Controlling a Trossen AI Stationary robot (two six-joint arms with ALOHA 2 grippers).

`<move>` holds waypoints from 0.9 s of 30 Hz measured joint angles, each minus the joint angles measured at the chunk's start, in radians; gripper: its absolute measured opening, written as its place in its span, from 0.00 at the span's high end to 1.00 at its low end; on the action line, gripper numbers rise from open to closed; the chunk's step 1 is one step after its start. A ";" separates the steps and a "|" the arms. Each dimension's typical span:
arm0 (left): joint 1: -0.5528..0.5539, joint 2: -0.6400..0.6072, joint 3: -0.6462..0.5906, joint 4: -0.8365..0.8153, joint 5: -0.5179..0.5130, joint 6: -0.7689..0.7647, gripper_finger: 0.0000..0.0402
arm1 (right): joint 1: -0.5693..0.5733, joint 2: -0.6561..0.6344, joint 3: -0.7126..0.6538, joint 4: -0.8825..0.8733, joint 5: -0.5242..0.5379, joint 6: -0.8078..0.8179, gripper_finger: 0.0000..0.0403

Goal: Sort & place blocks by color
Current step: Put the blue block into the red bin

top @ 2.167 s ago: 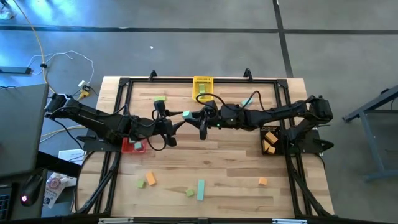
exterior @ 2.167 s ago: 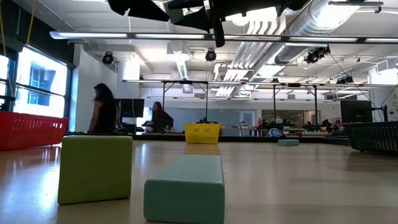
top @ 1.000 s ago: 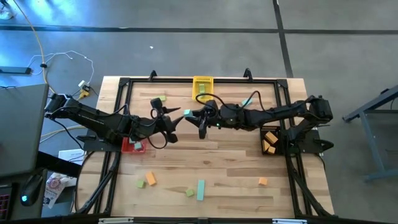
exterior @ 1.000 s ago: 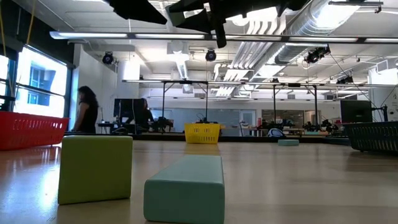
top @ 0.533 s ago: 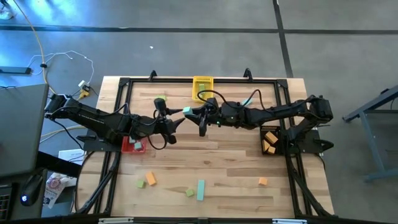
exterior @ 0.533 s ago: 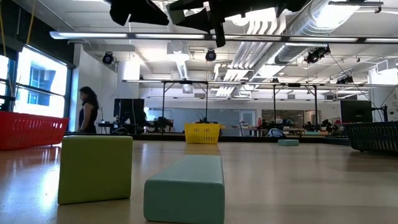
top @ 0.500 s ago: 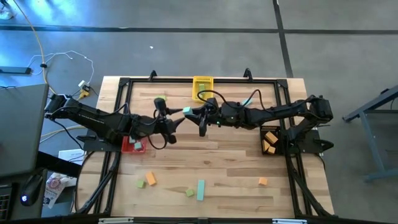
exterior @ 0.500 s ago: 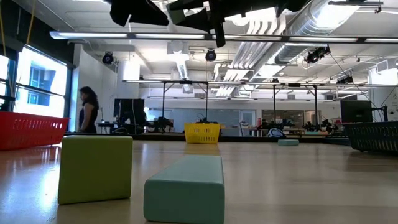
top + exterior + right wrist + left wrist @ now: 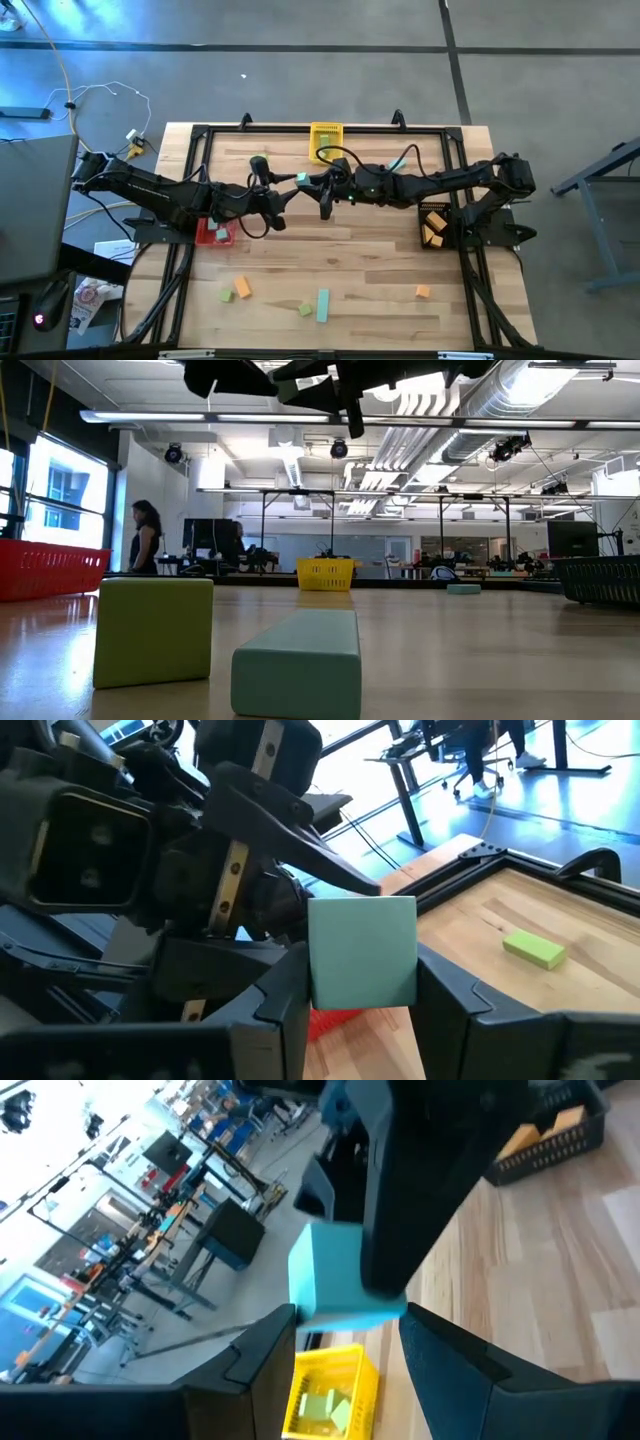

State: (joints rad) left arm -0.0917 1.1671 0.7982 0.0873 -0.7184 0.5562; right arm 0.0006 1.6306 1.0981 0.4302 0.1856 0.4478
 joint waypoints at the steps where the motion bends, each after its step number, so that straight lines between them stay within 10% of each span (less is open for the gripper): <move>1: 0.000 0.000 0.000 0.010 0.006 0.005 0.59 | 0.000 0.000 0.000 0.001 0.000 0.000 0.72; 27: 0.000 0.000 0.000 0.085 0.024 0.110 0.59 | 0.000 0.000 0.000 0.074 -0.085 0.103 0.72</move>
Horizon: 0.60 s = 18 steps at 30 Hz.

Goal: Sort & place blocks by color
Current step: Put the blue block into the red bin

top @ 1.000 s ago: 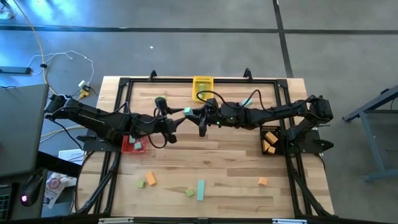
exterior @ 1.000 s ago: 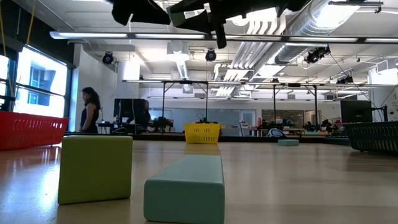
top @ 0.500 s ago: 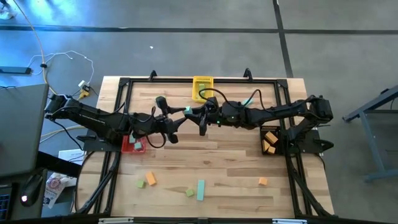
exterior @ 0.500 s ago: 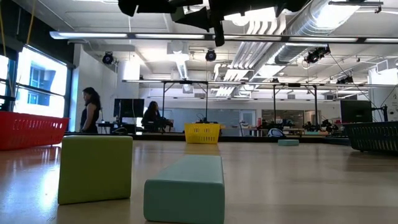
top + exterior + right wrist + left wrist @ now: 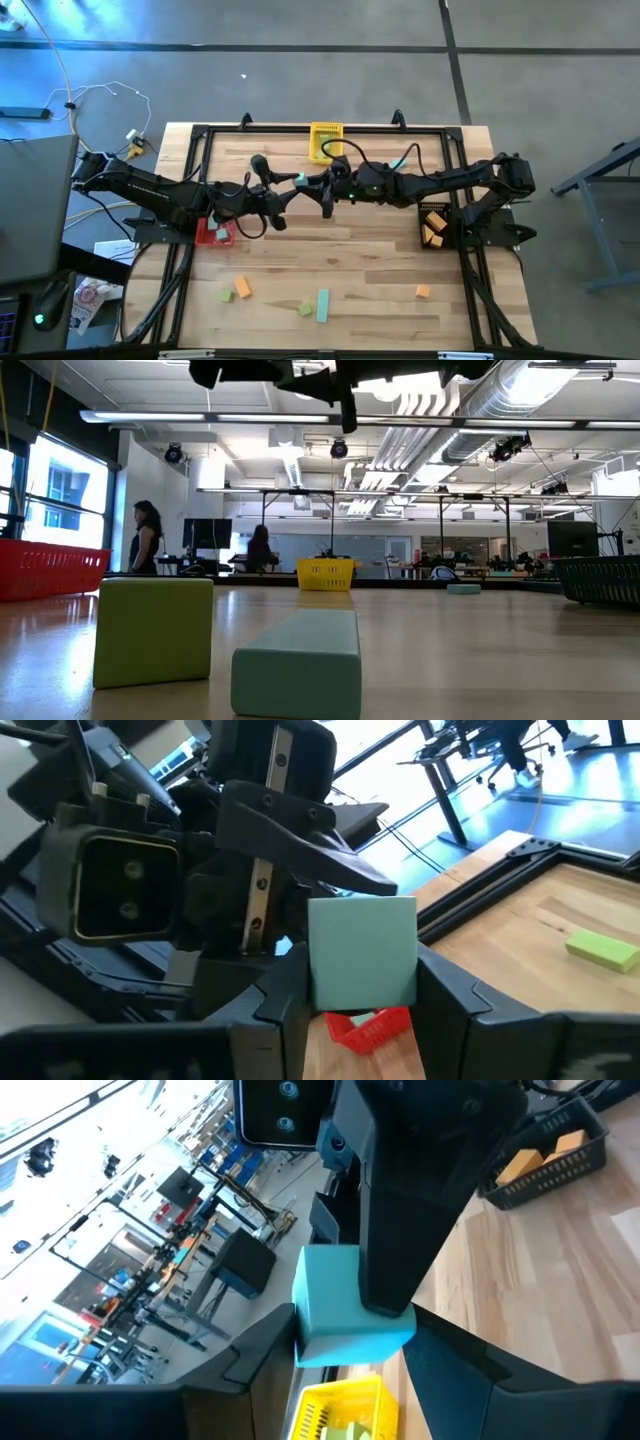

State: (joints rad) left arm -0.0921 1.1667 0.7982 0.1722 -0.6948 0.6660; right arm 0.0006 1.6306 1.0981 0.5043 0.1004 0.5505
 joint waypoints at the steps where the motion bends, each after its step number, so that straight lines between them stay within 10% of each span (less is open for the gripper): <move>1: 0.000 0.000 0.000 -0.001 -0.008 0.001 0.59 | 0.000 0.000 0.000 0.001 -0.001 0.007 0.72; 18: 0.020 0.001 0.000 0.013 0.035 0.003 0.59 | 0.000 0.000 0.000 -0.003 0.003 0.026 0.72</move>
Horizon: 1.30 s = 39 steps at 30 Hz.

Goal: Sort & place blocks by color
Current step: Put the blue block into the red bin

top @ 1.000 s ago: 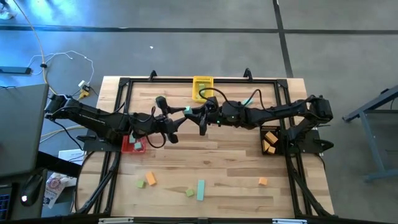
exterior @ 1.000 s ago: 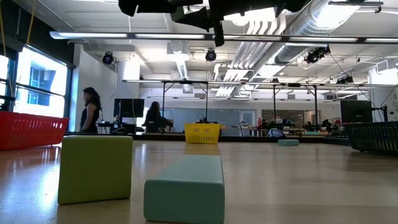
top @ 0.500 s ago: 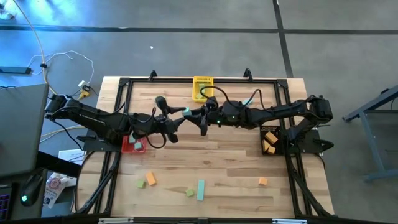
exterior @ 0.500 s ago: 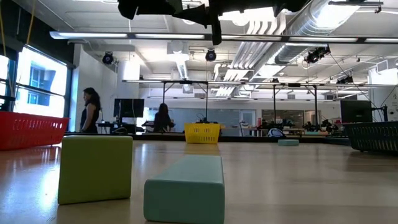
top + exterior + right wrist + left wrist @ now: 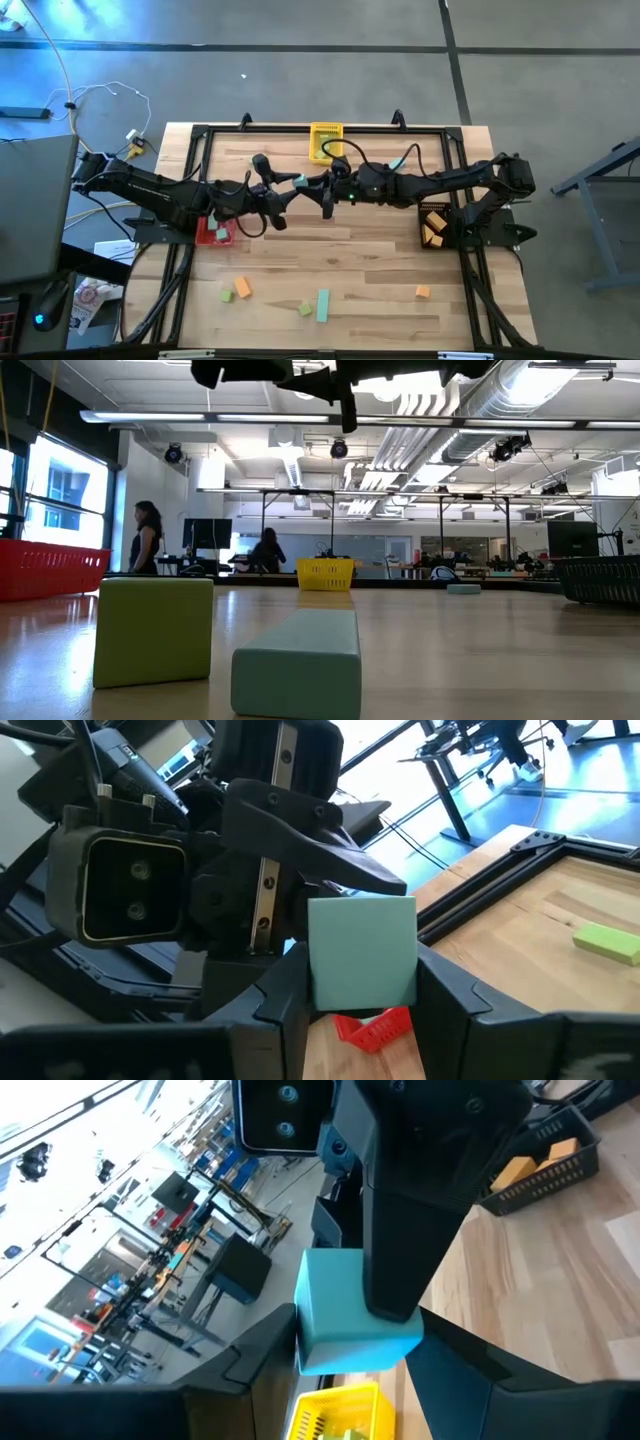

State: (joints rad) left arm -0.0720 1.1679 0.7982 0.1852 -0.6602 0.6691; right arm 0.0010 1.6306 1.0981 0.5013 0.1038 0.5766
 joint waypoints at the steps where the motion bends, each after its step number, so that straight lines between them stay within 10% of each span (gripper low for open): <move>1: 0.004 0.000 0.000 0.000 0.002 -0.001 0.59 | 0.000 0.000 0.000 0.000 0.000 0.000 0.72; 39: 0.019 0.000 -0.001 -0.001 -0.010 -0.071 0.59 | -0.001 0.000 0.000 -0.003 0.000 0.000 0.72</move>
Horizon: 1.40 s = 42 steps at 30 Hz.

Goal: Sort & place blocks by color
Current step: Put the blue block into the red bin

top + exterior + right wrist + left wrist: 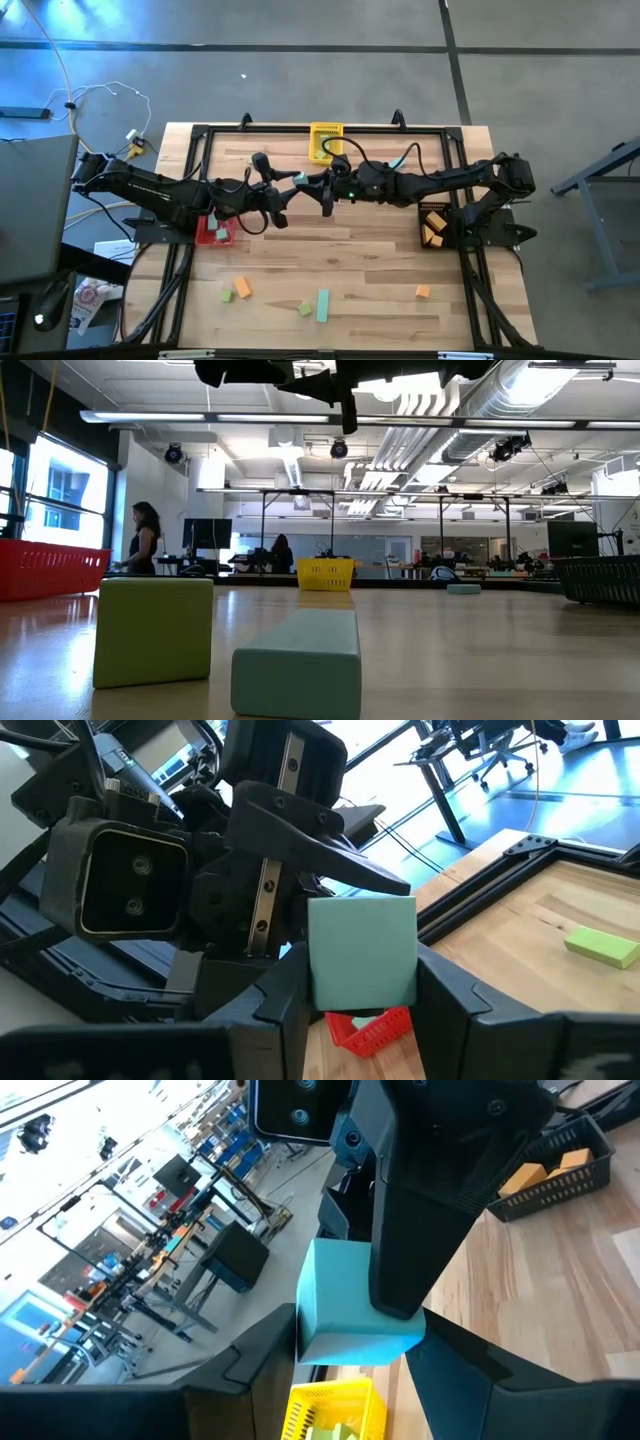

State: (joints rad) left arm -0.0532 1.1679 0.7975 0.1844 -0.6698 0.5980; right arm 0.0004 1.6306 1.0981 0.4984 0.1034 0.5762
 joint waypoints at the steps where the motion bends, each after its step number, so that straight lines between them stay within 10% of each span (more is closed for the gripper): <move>1: 0.000 0.000 0.000 0.000 -0.003 0.000 0.59 | 0.000 0.000 0.000 0.000 0.000 0.000 0.72; 33: 0.002 -0.001 0.000 -0.004 0.019 0.066 0.72 | 0.000 0.000 0.000 0.000 0.000 0.026 0.71; 42: -0.002 -0.001 0.000 -0.038 0.002 0.049 0.73 | 0.001 0.000 0.000 -0.004 0.034 -0.052 0.54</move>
State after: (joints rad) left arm -0.0551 1.1667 0.7975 0.1462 -0.6676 0.6472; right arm 0.0017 1.6310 1.0981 0.4942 0.1370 0.5244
